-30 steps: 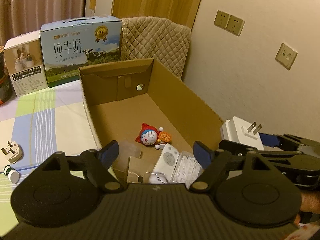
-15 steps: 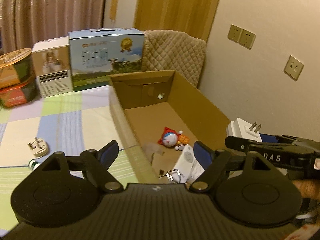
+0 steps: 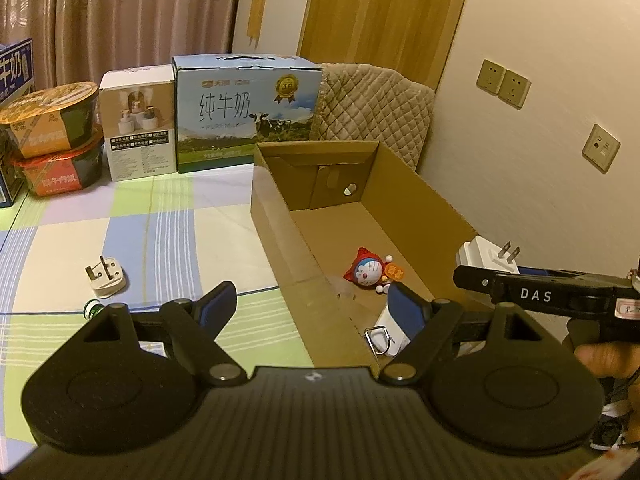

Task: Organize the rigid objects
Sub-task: 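Open the left gripper to drop the rack while the right gripper releases the adapter into the box, then move both grippers back from the box over the table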

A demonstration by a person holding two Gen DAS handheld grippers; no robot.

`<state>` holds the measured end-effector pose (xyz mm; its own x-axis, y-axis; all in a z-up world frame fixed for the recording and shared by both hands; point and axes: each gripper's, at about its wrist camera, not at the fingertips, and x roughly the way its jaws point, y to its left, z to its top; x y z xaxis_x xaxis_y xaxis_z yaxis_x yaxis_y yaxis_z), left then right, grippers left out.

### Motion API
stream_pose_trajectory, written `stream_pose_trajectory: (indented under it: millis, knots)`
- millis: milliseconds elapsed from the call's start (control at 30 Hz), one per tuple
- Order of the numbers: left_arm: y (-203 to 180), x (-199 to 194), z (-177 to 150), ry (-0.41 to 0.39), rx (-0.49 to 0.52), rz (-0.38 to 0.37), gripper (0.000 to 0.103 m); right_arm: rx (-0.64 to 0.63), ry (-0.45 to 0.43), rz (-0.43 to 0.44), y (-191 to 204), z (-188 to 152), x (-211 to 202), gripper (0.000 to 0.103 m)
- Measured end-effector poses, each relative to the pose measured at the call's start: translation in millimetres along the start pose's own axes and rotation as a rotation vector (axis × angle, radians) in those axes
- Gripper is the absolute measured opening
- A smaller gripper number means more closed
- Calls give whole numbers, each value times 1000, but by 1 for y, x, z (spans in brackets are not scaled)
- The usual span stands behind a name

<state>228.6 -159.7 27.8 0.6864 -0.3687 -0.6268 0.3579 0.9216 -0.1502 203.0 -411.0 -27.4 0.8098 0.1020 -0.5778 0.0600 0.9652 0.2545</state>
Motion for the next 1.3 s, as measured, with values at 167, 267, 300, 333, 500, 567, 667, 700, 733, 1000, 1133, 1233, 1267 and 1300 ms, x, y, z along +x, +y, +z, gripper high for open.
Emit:
stream_pose_trajectory:
  millis: [167, 267, 300, 333, 500, 567, 667, 700, 733, 1000, 1133, 1233, 1267, 1300]
  knots:
    - [6, -1, -4, 4, -16, -6, 80, 17, 10, -3, -1, -2, 6, 75]
    - [9, -2, -6, 6, -20, 1, 80, 32, 16, 3, -4, -2, 10, 76]
    - [11, -3, -7, 7, -22, 2, 80, 37, 16, 3, -5, -2, 10, 78]
    - [12, -4, -7, 8, -26, 4, 80, 43, 8, -3, -6, -2, 10, 84]
    - [17, -11, -12, 9, -24, 19, 80, 64, -28, -23, -10, -4, -2, 92]
    - [20, -16, -15, 8, -23, 29, 80, 80, -32, -17, -12, -5, -10, 92]
    - [23, -26, -20, 7, -27, 39, 80, 88, -39, -13, -9, -7, -22, 92]
    - [24, -29, -21, 6, -27, 41, 80, 83, -35, -13, -7, -8, -26, 92]
    - [25, -33, -22, 4, -27, 44, 80, 76, -30, -14, -3, -9, -30, 92]
    - [38, -66, -29, -13, -29, 80, 83, 46, -19, 1, 30, -19, -62, 92]
    - [45, -83, -36, -17, -28, 104, 85, 35, -11, 12, 47, -27, -74, 92]
    - [51, -97, -41, -24, -34, 115, 87, 27, -8, 25, 60, -32, -79, 92]
    - [54, -101, -43, -26, -34, 121, 87, 20, -6, 32, 64, -34, -81, 92]
    - [56, -105, -44, -28, -34, 127, 89, 11, -3, 40, 69, -35, -82, 92]
